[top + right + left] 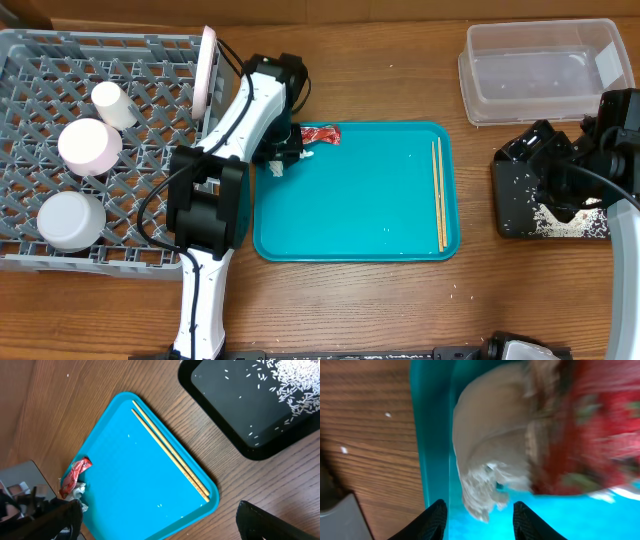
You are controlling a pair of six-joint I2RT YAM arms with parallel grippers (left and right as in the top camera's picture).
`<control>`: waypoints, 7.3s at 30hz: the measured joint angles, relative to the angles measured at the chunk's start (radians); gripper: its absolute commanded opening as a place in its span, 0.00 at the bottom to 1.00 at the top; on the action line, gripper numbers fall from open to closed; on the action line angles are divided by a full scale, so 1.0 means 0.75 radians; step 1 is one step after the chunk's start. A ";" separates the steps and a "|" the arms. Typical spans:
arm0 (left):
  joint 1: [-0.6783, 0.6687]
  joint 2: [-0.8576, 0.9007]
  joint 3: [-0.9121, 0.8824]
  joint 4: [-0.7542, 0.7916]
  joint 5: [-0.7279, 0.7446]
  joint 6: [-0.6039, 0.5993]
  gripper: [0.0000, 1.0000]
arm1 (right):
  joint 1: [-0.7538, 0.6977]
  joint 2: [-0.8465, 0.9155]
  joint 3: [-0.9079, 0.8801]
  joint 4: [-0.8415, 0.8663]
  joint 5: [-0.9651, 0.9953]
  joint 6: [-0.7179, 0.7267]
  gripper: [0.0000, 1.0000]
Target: Sort waste into correct bins and load items into the dishwasher
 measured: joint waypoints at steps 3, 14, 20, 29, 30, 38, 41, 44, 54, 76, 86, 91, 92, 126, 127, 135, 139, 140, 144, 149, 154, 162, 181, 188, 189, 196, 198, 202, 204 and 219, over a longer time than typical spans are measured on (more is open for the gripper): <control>0.000 0.001 -0.048 0.034 0.001 -0.009 0.39 | 0.000 0.000 0.000 0.001 0.001 0.001 1.00; 0.000 0.003 -0.084 0.125 0.001 -0.015 0.04 | 0.001 0.000 0.000 0.000 0.000 0.001 1.00; 0.000 0.003 -0.084 0.109 0.055 0.023 0.04 | 0.001 0.000 0.000 0.001 0.000 0.001 1.00; 0.000 0.003 -0.080 -0.105 0.226 0.081 0.04 | 0.001 0.000 0.000 0.000 -0.001 0.000 1.00; 0.000 0.003 -0.076 -0.127 0.236 0.092 0.04 | 0.000 0.000 0.000 -0.001 0.000 0.001 1.00; -0.018 -0.073 -0.065 -0.205 0.298 0.128 0.04 | 0.000 0.000 0.000 0.000 0.000 0.000 1.00; -0.044 -0.175 -0.065 -0.220 0.321 0.129 0.04 | 0.000 0.000 0.000 -0.001 0.000 0.001 0.99; -0.088 -0.297 -0.061 -0.226 0.334 0.132 0.04 | 0.000 0.000 0.000 0.000 0.001 0.001 1.00; -0.340 -0.459 -0.045 -0.170 0.345 0.134 0.04 | 0.000 0.000 0.000 -0.001 0.000 0.000 1.00; -0.549 -0.171 -0.045 -0.004 0.364 0.089 1.00 | 0.000 0.000 0.000 -0.001 0.000 0.001 1.00; -0.509 -0.222 0.105 -0.107 0.451 0.089 1.00 | 0.000 0.000 0.000 0.000 0.001 0.001 1.00; -0.428 -0.469 0.242 -0.220 0.325 0.077 1.00 | 0.000 0.000 0.000 -0.001 0.000 -0.001 1.00; -0.408 -0.536 0.259 -0.242 0.278 0.062 1.00 | 0.000 0.000 0.000 -0.001 0.000 0.001 1.00; 0.151 -1.417 0.310 -0.420 -0.317 0.229 1.00 | 0.517 0.019 -0.055 0.116 -0.243 -0.077 1.00; 0.151 -1.407 0.309 -0.420 -0.316 0.229 1.00 | 0.585 0.027 -0.076 0.139 -0.211 -0.060 1.00; 0.151 -1.366 0.309 -0.421 -0.313 0.229 1.00 | 1.024 0.231 -0.283 0.559 0.076 0.127 1.00; 0.151 -1.344 0.309 -0.420 -0.313 0.229 1.00 | 1.123 0.396 -0.300 0.704 0.192 0.150 0.98; 0.151 -1.338 0.309 -0.420 -0.313 0.229 1.00 | 1.137 0.439 -0.300 0.727 0.220 0.153 0.93; 0.151 -1.317 0.309 -0.421 -0.313 0.229 1.00 | 1.153 0.591 -0.300 0.762 0.273 0.171 0.82; 0.151 -1.288 0.309 -0.421 -0.313 0.229 1.00 | 1.153 0.714 -0.309 0.778 0.315 0.174 0.55; 0.151 -1.261 0.309 -0.420 -0.313 0.230 1.00 | 1.153 0.719 -0.310 0.806 0.320 0.198 0.10; 0.151 -1.248 0.308 -0.420 -0.313 0.233 1.00 | 1.086 0.737 -0.168 0.468 0.337 0.227 0.04; 0.151 -1.248 0.308 -0.420 -0.313 0.233 1.00 | 0.245 0.739 0.724 0.615 0.461 -0.010 0.07; 0.151 -1.248 0.308 -0.420 -0.313 0.233 1.00 | 0.167 0.769 0.725 0.762 0.461 -0.039 1.00; 0.151 -1.248 0.308 -0.421 -0.313 0.233 1.00 | 0.168 0.780 0.725 0.762 0.457 -0.059 1.00; 0.151 -1.248 0.308 -0.421 -0.313 0.233 1.00 | 0.172 0.794 0.725 0.715 0.413 -0.125 1.00; 0.151 -1.248 0.308 -0.421 -0.313 0.233 1.00 | 0.172 0.781 0.724 0.652 0.301 -0.135 1.00; 0.151 -1.248 0.308 -0.421 -0.313 0.233 1.00 | 0.171 0.733 0.724 0.553 -0.050 -0.143 1.00; 0.151 -1.248 0.308 -0.421 -0.313 0.233 1.00 | 0.178 0.698 0.724 0.491 -0.273 -0.145 1.00; 0.151 -1.243 0.308 -0.421 -0.313 0.233 1.00 | 0.862 0.651 0.569 0.296 -0.064 0.062 1.00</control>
